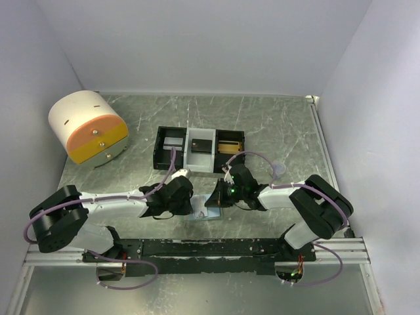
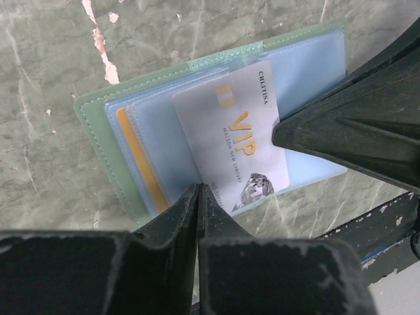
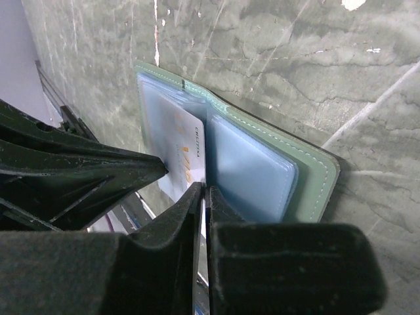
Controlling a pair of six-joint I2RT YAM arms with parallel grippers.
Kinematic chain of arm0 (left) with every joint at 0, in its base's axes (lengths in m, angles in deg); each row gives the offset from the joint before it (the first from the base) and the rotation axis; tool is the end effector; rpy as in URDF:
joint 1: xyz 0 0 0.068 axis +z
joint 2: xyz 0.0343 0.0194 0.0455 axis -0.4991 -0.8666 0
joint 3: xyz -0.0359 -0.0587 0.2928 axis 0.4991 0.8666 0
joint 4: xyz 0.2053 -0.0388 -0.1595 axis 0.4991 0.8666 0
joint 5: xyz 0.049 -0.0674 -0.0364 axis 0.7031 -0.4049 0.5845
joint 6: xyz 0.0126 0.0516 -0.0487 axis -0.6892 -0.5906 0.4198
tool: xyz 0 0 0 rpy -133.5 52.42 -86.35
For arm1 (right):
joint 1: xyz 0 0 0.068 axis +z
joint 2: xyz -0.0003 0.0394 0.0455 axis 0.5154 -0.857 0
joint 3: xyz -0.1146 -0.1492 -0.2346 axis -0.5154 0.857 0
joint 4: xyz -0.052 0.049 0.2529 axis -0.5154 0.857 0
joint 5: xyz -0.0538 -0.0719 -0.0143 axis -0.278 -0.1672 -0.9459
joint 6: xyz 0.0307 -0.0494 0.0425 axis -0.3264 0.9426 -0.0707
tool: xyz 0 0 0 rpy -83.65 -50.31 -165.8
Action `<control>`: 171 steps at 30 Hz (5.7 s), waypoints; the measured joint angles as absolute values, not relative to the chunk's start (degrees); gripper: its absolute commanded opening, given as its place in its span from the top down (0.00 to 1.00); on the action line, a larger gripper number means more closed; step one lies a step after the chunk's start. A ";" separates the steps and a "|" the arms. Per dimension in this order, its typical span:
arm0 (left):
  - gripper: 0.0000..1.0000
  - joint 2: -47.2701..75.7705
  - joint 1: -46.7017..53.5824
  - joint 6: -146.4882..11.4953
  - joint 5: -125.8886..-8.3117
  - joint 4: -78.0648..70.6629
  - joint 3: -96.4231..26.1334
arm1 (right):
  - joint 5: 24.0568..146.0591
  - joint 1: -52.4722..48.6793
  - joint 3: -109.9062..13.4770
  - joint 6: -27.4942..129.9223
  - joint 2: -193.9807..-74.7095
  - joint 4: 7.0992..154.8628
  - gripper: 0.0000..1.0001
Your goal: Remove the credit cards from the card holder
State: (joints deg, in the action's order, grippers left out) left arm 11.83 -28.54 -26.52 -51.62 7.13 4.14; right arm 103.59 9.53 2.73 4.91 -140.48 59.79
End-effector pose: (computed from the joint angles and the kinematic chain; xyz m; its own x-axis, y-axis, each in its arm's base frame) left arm 0.1392 -0.2125 0.1608 -0.8966 -0.0447 -0.4406 0.1561 0.8992 -0.4088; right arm 0.1862 0.1940 0.1298 -0.9709 0.1140 -0.2108 -0.0938 0.6286 0.7720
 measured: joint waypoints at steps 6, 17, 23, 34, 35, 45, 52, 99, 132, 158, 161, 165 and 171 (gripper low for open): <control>0.88 10.33 -29.54 -25.65 -49.87 11.35 1.17 | 103.92 9.53 2.73 3.88 -140.51 58.54 0.80; 0.88 12.58 -29.59 -25.03 -48.86 13.74 2.17 | 105.97 9.53 2.71 2.94 -143.74 54.80 0.80; 0.89 12.62 -29.59 -25.03 -48.82 13.76 2.22 | 107.04 9.53 2.71 2.87 -144.66 53.84 0.97; 0.87 12.62 -29.59 -24.99 -48.77 13.84 2.22 | 103.48 9.36 3.13 3.64 -138.82 58.36 1.00; 0.85 12.69 -29.59 -24.99 -48.75 13.89 2.22 | 103.20 9.20 3.23 3.88 -137.99 59.00 1.00; 0.65 15.46 -29.68 -26.50 -50.35 12.01 1.80 | 102.72 8.68 5.05 4.25 -137.32 59.85 1.00; 0.74 12.75 -29.78 -27.53 -51.37 9.36 -1.59 | 102.67 8.66 5.11 4.25 -137.32 59.85 1.00; 0.87 8.93 -30.07 -24.58 -51.16 9.08 0.88 | 104.92 11.48 5.73 0.88 -140.77 53.62 0.73; 0.87 10.50 -30.29 -24.34 -51.09 9.65 1.98 | 100.29 12.50 3.98 0.25 -138.56 56.46 1.00; 0.36 19.05 -30.29 -26.76 -45.91 18.52 -0.12 | 93.34 12.50 2.78 9.54 -123.50 66.65 1.00; 0.28 20.21 -30.27 -27.79 -44.97 20.03 -1.06 | 93.03 12.57 2.78 10.81 -121.97 66.80 1.00; 0.17 20.73 -29.85 -29.93 -43.81 22.37 -3.47 | 92.79 13.05 2.75 12.51 -121.49 66.82 1.00; 0.01 20.86 -24.12 -34.39 -43.83 24.10 -6.07 | 90.80 15.87 2.38 14.70 -120.44 67.30 1.00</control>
